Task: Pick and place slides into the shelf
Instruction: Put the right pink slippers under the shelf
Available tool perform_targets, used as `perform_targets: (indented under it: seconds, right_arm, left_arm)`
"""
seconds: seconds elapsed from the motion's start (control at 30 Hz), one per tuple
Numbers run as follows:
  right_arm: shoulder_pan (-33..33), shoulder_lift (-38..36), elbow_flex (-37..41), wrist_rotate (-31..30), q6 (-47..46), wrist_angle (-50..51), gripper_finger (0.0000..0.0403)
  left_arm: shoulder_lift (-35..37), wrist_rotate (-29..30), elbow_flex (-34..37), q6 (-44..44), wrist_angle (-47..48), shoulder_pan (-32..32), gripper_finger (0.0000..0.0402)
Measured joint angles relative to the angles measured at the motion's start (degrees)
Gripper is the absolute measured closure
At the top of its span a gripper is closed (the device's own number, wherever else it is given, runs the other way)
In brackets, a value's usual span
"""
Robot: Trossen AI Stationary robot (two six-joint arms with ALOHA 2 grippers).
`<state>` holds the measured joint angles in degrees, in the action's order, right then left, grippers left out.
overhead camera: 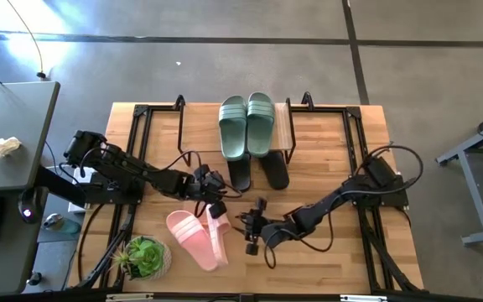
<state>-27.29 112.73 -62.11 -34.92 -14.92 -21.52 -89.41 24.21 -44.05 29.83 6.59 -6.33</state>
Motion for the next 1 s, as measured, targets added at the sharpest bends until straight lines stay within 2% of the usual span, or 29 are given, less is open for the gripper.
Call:
perform_targets:
  seconds: [0.2, 0.37, 0.63, 0.77, 1.0]
  right_arm:
    - [1.5, 1.8, -2.4, 3.6, -1.6, -0.1, 0.0247]
    - [1.5, 5.0, -4.7, 4.1, -1.7, 0.1, 0.0247]
    - [1.8, 10.7, -9.7, -2.2, -0.1, 0.5, 0.0256]
    - [1.8, 12.1, -12.2, -4.9, 1.0, 3.8, 0.0291]
    - [1.8, 12.2, -12.8, -7.1, 1.6, 7.1, 0.0390]
  left_arm:
    - [0.0, 0.5, 0.0, 0.2, -0.2, 0.0, 0.0325]
    - [0.0, 0.9, 0.0, 0.3, -0.4, 0.0, 0.0325]
    - [0.0, 0.7, 0.0, 0.4, -0.5, -0.1, 0.0325]
    - [0.3, -0.7, 0.0, 0.2, -0.5, -0.1, 0.0325]
    - [3.3, 0.1, -0.2, 0.0, -0.3, -2.8, 0.0325]
